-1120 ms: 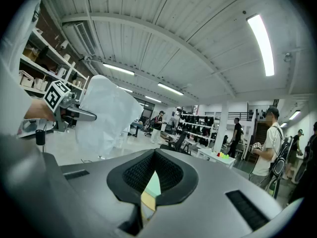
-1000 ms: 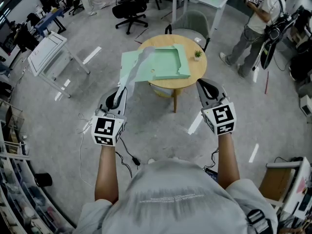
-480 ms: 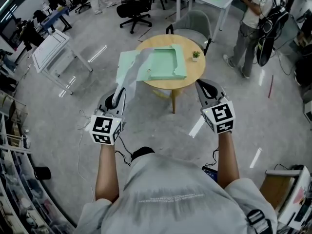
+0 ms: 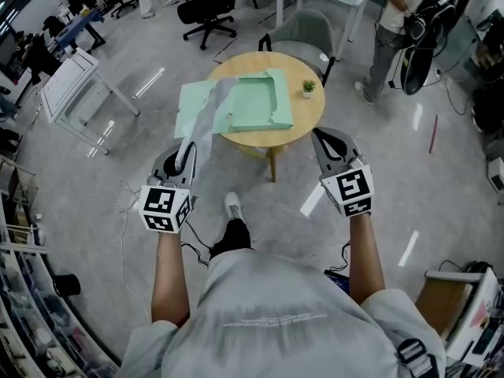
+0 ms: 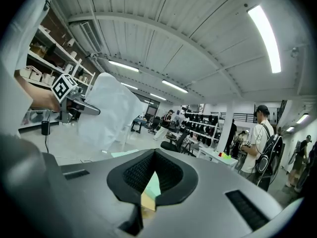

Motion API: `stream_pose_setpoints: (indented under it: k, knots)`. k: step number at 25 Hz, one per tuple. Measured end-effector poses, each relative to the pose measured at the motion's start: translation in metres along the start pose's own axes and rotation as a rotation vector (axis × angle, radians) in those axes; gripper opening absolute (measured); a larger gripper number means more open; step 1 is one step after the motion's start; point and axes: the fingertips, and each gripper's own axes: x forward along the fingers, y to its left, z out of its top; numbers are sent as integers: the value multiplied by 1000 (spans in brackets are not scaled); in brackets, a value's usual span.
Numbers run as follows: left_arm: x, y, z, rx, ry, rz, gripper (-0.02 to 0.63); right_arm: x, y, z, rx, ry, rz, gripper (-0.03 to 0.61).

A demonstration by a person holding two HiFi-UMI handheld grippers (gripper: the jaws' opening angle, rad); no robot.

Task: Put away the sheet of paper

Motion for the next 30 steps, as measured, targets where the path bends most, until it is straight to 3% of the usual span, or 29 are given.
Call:
stream_pose_setpoints:
  k: [7,18,24,30]
  knots:
    - [76,39,-2,-17,-14,-47,18,60,-41,-10,4,52,-46,26]
    - [203,155,-7,-76,3,-105,18,213,-86,17,19,83,-53,26]
    - [257,196,-12,-88,17,-140,18,274,-106,14,49,120,-75,26]
    - [287,238,-35,-196,38,-164,18,325,-115,14,106,136,-81,26]
